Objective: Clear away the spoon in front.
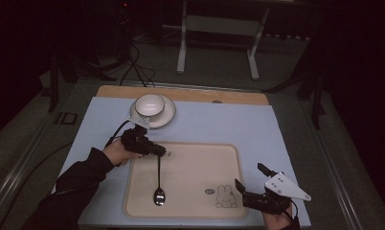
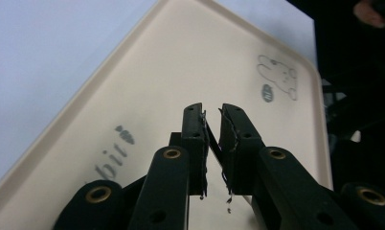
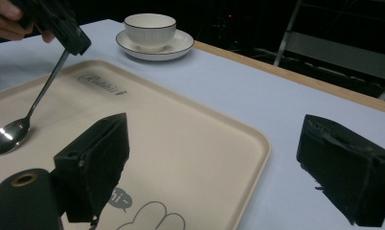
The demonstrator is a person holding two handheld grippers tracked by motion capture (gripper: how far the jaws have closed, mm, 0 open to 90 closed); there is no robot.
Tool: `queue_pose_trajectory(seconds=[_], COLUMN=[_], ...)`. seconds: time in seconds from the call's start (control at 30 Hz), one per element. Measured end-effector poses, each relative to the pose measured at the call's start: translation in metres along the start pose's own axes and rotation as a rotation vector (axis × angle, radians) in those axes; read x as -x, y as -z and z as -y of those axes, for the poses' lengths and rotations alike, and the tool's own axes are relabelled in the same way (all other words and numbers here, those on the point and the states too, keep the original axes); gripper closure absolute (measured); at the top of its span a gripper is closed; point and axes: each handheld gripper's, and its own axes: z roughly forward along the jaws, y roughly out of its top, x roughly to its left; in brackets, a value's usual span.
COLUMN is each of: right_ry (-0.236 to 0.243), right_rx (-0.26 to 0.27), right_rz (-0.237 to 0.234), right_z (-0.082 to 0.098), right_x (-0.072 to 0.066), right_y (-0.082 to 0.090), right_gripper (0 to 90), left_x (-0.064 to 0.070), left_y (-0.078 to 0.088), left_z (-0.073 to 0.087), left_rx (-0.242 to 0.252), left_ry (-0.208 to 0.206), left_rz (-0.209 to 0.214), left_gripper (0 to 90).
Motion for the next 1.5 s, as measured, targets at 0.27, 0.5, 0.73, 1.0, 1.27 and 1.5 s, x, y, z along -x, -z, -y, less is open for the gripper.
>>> queue_pose_trajectory(seconds=[0.27,0.5,0.73,1.0,1.27,1.5], right_ry=[0.000,0.000,0.001,-0.002,0.000,-0.001], right_rx=[0.000,0.003,0.004,0.003,0.002,0.003], right_rz=[0.002,0.004,0.005,0.008,0.003,0.001], right_z=[0.000,0.000,0.000,0.000,0.000,0.000], right_x=[0.000,0.000,0.000,0.001,0.000,0.000], right_y=[0.000,0.000,0.001,0.001,0.001,0.001], right_gripper=[10.8,10.9,10.9,10.8,10.9,10.9], left_x=[-0.008,-0.015,-0.018,-0.021,-0.022,-0.019], left_y=[-0.011,-0.019,-0.026,-0.035,-0.043,-0.049], left_z=[0.007,0.012,0.015,0.018,0.021,0.021], left_rx=[-0.002,-0.032,-0.031,-0.041,-0.035,-0.051], left_ry=[0.036,0.084,0.115,0.160,0.209,0.209], left_rz=[-0.033,-0.070,-0.113,-0.182,-0.265,-0.329], left_gripper=[78.7,74.5,73.6,73.4,71.3,65.4])
